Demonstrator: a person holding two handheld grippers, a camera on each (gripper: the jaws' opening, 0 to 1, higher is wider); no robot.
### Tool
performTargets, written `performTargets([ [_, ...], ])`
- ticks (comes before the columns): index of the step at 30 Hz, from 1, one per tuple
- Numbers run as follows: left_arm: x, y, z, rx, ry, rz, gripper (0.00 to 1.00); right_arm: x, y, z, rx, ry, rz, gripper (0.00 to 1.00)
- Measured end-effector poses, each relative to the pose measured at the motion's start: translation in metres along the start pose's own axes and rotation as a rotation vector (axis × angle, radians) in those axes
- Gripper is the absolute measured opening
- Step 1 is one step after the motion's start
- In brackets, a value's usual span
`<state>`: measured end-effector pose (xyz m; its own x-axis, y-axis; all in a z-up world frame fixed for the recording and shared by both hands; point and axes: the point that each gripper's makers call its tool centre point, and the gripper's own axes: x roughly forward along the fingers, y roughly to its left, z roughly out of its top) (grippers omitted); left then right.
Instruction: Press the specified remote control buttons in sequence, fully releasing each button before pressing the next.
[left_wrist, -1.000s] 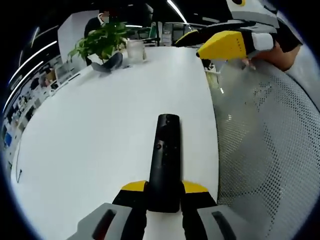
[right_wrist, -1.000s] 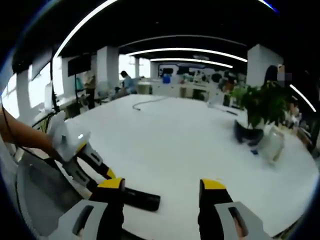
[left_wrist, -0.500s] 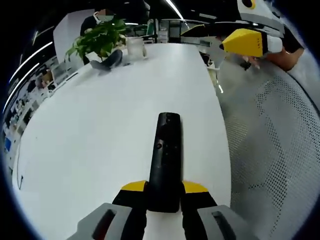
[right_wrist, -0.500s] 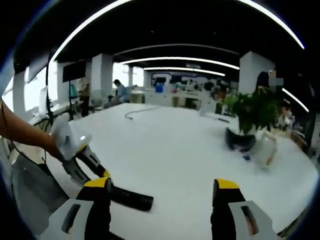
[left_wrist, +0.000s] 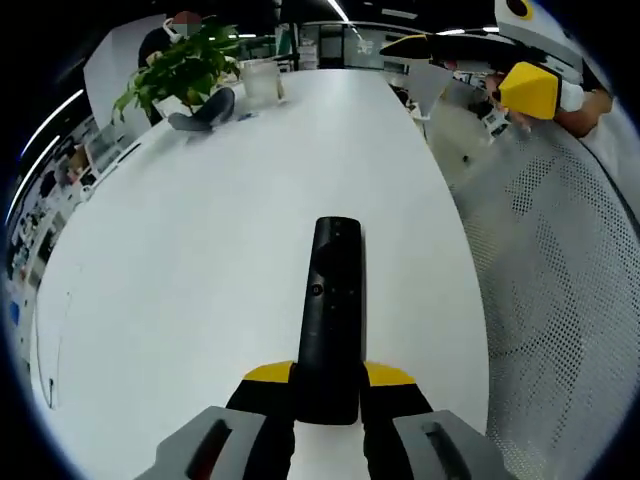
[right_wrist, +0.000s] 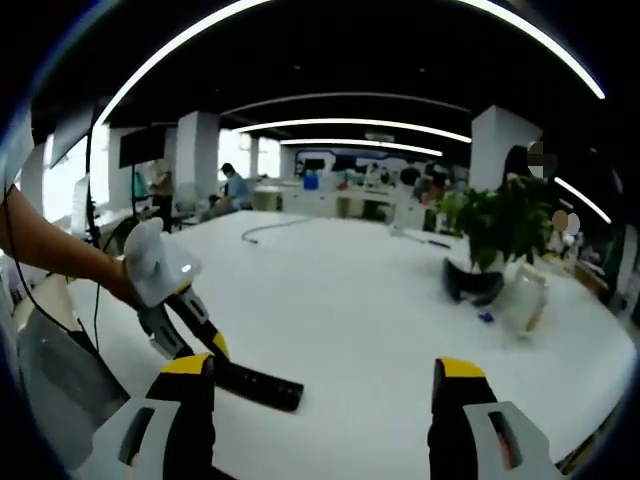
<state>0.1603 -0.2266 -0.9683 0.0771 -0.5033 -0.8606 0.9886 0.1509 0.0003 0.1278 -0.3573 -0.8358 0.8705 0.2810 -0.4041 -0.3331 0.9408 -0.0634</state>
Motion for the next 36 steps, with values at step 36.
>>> performTargets([
  [36, -0.008, 0.158, 0.013, 0.106, 0.079, 0.179, 0.23, 0.003, 0.001, -0.005, -0.014, 0.039, 0.003, 0.78],
])
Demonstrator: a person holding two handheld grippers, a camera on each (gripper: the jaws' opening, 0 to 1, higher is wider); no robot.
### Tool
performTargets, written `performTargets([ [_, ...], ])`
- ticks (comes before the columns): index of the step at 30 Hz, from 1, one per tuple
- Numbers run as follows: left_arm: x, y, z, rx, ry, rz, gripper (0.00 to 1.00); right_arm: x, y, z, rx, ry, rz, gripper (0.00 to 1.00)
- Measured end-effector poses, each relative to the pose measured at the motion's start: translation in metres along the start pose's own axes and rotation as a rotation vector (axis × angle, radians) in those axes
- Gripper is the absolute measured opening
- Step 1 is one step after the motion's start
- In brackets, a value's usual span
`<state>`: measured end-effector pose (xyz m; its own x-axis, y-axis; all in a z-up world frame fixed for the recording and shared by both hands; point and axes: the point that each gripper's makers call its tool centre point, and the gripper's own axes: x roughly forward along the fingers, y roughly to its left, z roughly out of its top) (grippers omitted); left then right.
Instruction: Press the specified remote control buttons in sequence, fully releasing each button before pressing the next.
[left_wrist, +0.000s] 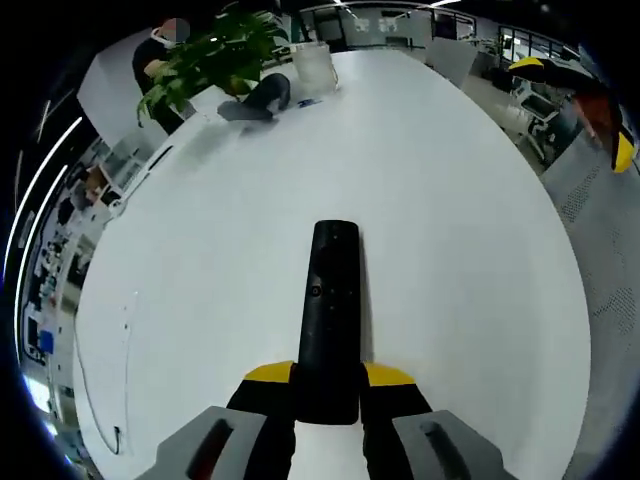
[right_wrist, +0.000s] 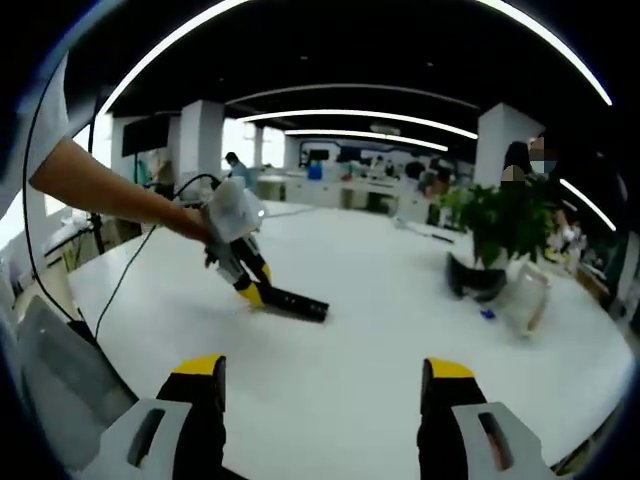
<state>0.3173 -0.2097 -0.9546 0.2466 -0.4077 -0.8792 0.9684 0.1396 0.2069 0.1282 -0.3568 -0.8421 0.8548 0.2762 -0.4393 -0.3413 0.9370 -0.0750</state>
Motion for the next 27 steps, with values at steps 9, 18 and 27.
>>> performTargets([
  [9, 0.008, 0.028, -0.007, -0.002, 0.028, 0.049, 0.23, 0.001, 0.000, -0.003, -0.006, 0.016, -0.003, 0.78],
  [18, 0.015, 0.041, -0.016, 0.029, 0.074, 0.064, 0.23, 0.003, 0.001, -0.006, -0.013, 0.030, -0.006, 0.77],
  [27, 0.017, 0.043, -0.016, -0.039, 0.079, 0.045, 0.24, 0.004, 0.001, -0.008, -0.021, 0.043, -0.008, 0.76],
])
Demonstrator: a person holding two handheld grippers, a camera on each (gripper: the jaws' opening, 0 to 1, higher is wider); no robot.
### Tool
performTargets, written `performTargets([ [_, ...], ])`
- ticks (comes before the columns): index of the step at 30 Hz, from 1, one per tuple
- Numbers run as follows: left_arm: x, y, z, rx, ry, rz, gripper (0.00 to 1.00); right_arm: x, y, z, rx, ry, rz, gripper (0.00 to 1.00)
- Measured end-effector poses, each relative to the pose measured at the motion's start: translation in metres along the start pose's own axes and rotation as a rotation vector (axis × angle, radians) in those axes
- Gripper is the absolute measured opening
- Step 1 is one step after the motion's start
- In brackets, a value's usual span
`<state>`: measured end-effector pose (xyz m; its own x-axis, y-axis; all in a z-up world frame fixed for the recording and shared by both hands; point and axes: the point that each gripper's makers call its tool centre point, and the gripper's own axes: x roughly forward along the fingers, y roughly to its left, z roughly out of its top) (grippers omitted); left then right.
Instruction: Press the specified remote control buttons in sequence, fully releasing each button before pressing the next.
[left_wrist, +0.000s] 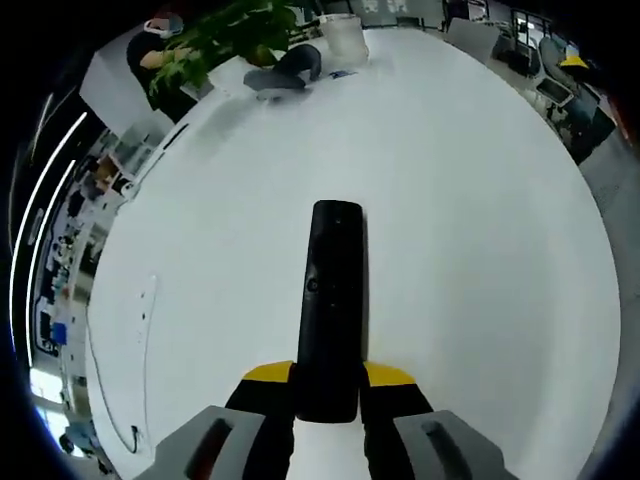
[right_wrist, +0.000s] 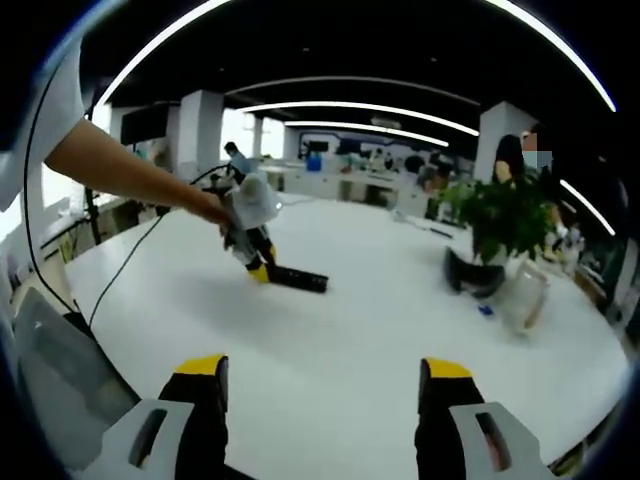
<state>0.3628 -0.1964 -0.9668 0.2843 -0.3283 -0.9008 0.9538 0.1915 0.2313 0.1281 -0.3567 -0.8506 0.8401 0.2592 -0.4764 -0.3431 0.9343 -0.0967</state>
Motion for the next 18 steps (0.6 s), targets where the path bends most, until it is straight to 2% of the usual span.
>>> performTargets([
  [2, -0.001, 0.000, -0.002, 0.008, -0.015, -0.004, 0.24, 0.000, 0.001, 0.000, -0.003, 0.001, 0.001, 0.76],
  [6, -0.001, -0.002, -0.004, -0.054, -0.024, -0.011, 0.23, 0.000, -0.001, 0.000, -0.002, 0.001, -0.003, 0.76],
  [9, -0.002, 0.000, -0.002, -0.041, -0.023, 0.001, 0.23, 0.000, -0.001, -0.001, -0.001, 0.005, -0.006, 0.76],
  [10, -0.001, 0.001, -0.003, -0.045, -0.019, 0.010, 0.25, 0.000, -0.001, -0.001, -0.001, 0.005, -0.006, 0.76],
  [11, -0.003, 0.006, -0.003, -0.057, -0.013, 0.047, 0.27, 0.000, -0.001, -0.001, -0.003, 0.003, -0.007, 0.76],
  [14, -0.004, 0.007, -0.002, -0.053, -0.015, 0.072, 0.32, 0.000, -0.001, 0.000, -0.004, -0.001, -0.008, 0.76],
  [15, -0.005, 0.009, -0.003, -0.065, -0.017, 0.086, 0.34, -0.001, -0.002, 0.000, -0.004, -0.003, -0.009, 0.76],
  [17, -0.006, 0.014, -0.005, -0.139, -0.028, 0.118, 0.37, -0.001, -0.002, 0.001, -0.003, -0.005, -0.009, 0.75],
  [18, -0.006, 0.017, -0.008, -0.208, -0.043, 0.130, 0.40, -0.001, -0.002, 0.001, -0.002, -0.005, -0.009, 0.75],
])
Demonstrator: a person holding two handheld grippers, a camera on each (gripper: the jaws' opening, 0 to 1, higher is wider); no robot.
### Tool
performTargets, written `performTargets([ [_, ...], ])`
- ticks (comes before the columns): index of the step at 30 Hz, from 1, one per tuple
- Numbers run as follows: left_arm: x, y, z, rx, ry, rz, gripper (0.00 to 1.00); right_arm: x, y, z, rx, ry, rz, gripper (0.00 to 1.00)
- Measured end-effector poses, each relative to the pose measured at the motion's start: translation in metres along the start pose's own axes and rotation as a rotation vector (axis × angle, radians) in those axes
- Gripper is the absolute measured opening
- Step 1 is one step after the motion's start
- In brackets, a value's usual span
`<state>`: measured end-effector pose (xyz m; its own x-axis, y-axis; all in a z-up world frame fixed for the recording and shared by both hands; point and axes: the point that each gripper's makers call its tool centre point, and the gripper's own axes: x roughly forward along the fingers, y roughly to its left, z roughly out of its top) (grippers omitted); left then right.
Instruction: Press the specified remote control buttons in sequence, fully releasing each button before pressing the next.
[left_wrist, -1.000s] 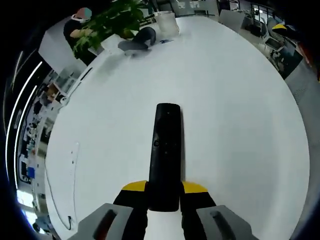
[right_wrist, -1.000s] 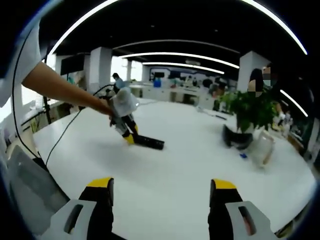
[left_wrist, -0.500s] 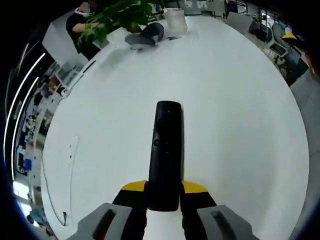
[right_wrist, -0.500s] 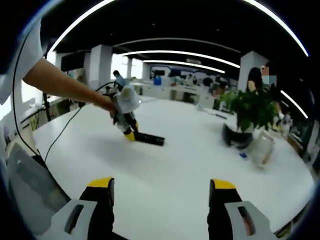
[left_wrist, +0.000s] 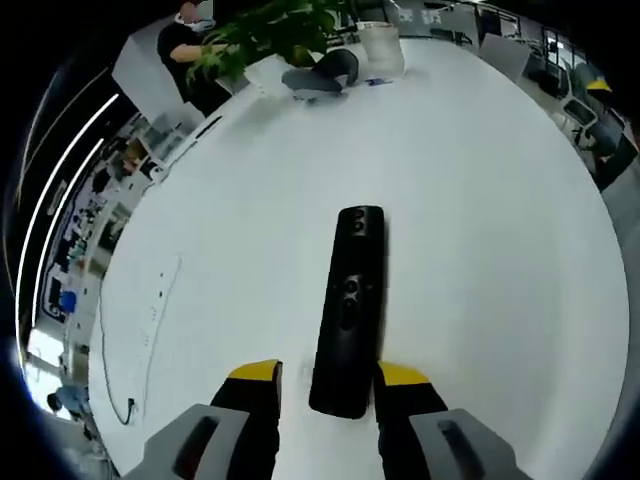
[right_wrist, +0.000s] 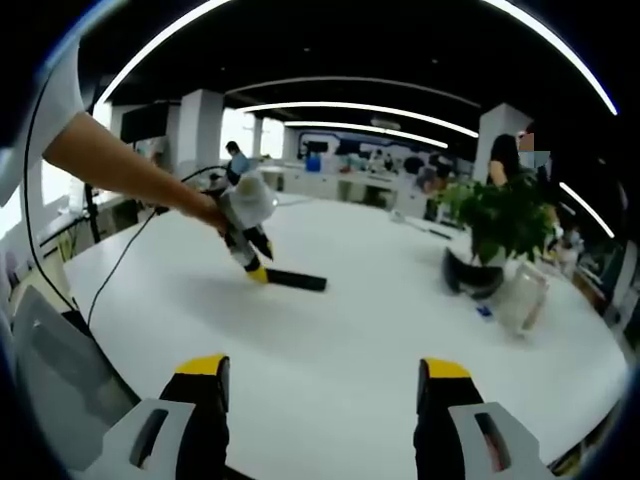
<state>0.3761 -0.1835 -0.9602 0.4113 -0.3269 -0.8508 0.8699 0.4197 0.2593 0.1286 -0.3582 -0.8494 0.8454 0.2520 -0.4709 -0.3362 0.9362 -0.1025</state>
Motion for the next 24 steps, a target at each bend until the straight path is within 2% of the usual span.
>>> performTargets([
  [2, 0.000, 0.009, -0.005, -0.115, -0.014, 0.028, 0.46, 0.000, -0.001, 0.002, 0.000, -0.008, -0.005, 0.75],
  [3, -0.001, 0.010, -0.009, -0.169, -0.006, 0.025, 0.53, -0.001, -0.002, 0.002, 0.003, -0.010, -0.006, 0.75],
  [5, -0.003, 0.017, -0.015, -0.221, -0.010, 0.061, 0.62, 0.000, -0.002, 0.002, 0.005, -0.011, -0.005, 0.75],
  [6, -0.004, 0.018, -0.018, -0.234, -0.006, 0.070, 0.68, 0.000, -0.001, 0.002, 0.004, -0.011, -0.005, 0.75],
  [8, -0.012, 0.024, -0.013, -0.262, -0.080, 0.129, 0.69, 0.000, -0.001, 0.002, -0.001, -0.012, -0.002, 0.75],
  [11, -0.022, 0.023, -0.012, -0.328, -0.146, 0.151, 0.77, 0.000, -0.001, 0.002, -0.001, -0.010, -0.004, 0.75],
  [14, -0.032, 0.019, -0.016, -0.356, -0.182, 0.176, 0.88, 0.000, -0.002, 0.003, 0.000, -0.014, -0.005, 0.75],
  [17, -0.042, 0.016, -0.022, -0.385, -0.197, 0.210, 0.93, 0.000, -0.001, 0.003, -0.002, -0.017, -0.005, 0.75],
  [21, -0.066, 0.016, -0.023, -0.406, -0.270, 0.289, 0.94, 0.000, -0.001, 0.004, -0.001, -0.021, -0.007, 0.76],
  [24, -0.083, 0.008, -0.020, -0.446, -0.322, 0.292, 0.99, -0.001, -0.003, 0.006, 0.006, -0.031, -0.013, 0.77],
])
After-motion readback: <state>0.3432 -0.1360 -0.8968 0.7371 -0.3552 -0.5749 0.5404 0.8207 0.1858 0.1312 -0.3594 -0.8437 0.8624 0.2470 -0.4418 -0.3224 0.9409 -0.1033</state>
